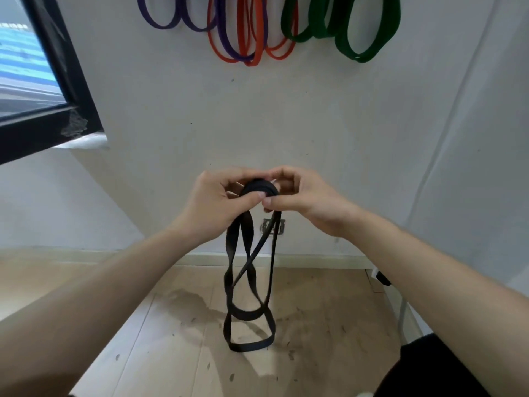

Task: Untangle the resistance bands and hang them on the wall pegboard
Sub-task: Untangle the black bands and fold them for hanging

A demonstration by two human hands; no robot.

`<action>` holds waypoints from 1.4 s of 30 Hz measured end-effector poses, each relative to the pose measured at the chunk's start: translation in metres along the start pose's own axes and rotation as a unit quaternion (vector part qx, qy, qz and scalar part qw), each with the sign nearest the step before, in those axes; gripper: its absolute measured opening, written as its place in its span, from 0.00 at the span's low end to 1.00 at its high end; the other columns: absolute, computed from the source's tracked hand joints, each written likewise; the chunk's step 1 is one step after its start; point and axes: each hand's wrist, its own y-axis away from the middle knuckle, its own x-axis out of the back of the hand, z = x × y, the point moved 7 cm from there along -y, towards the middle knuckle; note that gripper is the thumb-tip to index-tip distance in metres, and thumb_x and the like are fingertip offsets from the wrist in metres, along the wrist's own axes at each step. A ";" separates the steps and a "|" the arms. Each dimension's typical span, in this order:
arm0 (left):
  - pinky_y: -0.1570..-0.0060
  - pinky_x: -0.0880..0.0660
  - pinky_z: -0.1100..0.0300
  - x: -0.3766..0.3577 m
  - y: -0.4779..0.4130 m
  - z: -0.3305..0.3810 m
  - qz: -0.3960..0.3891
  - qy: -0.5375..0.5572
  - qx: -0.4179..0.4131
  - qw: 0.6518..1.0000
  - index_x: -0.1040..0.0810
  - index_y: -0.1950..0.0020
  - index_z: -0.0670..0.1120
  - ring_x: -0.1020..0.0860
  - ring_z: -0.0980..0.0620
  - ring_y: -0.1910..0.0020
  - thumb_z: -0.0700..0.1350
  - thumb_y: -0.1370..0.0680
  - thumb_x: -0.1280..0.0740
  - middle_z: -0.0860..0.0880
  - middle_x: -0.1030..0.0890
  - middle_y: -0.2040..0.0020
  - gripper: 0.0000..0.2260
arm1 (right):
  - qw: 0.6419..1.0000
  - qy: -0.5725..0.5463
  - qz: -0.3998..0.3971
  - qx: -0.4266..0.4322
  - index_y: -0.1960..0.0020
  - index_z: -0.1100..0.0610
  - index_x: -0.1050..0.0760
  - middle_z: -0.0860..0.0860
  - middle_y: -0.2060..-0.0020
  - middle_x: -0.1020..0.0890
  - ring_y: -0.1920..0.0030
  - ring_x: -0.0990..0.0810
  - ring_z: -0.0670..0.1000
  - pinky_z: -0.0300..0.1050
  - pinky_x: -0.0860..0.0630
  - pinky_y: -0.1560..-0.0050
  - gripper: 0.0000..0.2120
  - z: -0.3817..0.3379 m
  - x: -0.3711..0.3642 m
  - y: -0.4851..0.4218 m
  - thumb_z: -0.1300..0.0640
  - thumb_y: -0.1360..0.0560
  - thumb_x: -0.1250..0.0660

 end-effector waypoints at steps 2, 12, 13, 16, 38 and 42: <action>0.52 0.20 0.60 0.006 0.000 -0.006 0.009 -0.010 0.015 1.000 0.17 0.45 0.53 0.15 0.53 0.55 0.37 0.26 0.24 0.52 0.13 0.54 0.15 | 0.999 0.030 0.011 0.018 0.44 0.59 0.21 0.58 0.54 0.17 0.52 0.18 0.52 0.53 0.20 0.44 0.11 -0.008 -0.001 -0.002 0.66 0.25 0.27; 0.42 0.20 0.56 -0.008 0.014 -0.024 -0.091 0.073 0.152 0.981 0.23 0.49 0.45 0.14 0.49 0.49 0.35 0.23 0.30 0.43 0.13 0.54 0.07 | 0.994 0.048 0.028 0.095 0.46 0.56 0.22 0.47 0.57 0.18 0.58 0.21 0.45 0.46 0.22 0.52 0.08 -0.038 0.005 0.004 0.66 0.22 0.32; 0.41 0.21 0.53 -0.010 0.015 -0.023 -0.098 0.087 0.159 0.978 0.24 0.49 0.45 0.15 0.45 0.48 0.35 0.23 0.30 0.41 0.13 0.55 0.08 | 0.993 0.034 0.037 0.103 0.46 0.56 0.23 0.46 0.58 0.19 0.59 0.21 0.45 0.45 0.23 0.53 0.08 -0.041 0.008 0.004 0.67 0.22 0.33; 0.40 0.21 0.49 -0.012 0.014 -0.020 -0.103 0.119 0.166 0.974 0.24 0.50 0.46 0.15 0.41 0.49 0.34 0.23 0.30 0.42 0.16 0.60 0.08 | 0.991 -0.010 0.060 0.118 0.46 0.56 0.23 0.45 0.61 0.20 0.61 0.23 0.46 0.42 0.24 0.55 0.07 -0.047 0.020 0.006 0.63 0.23 0.32; 0.46 0.19 0.55 -0.005 0.011 0.004 -0.103 0.167 0.103 0.975 0.18 0.40 0.46 0.17 0.48 0.54 0.33 0.22 0.31 0.44 0.15 0.52 0.14 | 0.989 0.101 -0.106 -0.031 0.39 0.61 0.23 0.58 0.52 0.18 0.50 0.18 0.55 0.46 0.21 0.44 0.16 -0.007 0.014 0.021 0.61 0.26 0.26; 0.49 0.19 0.58 -0.008 0.011 0.009 -0.102 0.132 0.085 0.982 0.19 0.38 0.46 0.17 0.51 0.58 0.34 0.22 0.31 0.46 0.15 0.53 0.15 | 0.996 0.068 -0.053 0.017 0.42 0.67 0.22 0.55 0.55 0.18 0.56 0.18 0.49 0.41 0.21 0.51 0.15 -0.025 0.003 0.018 0.59 0.24 0.29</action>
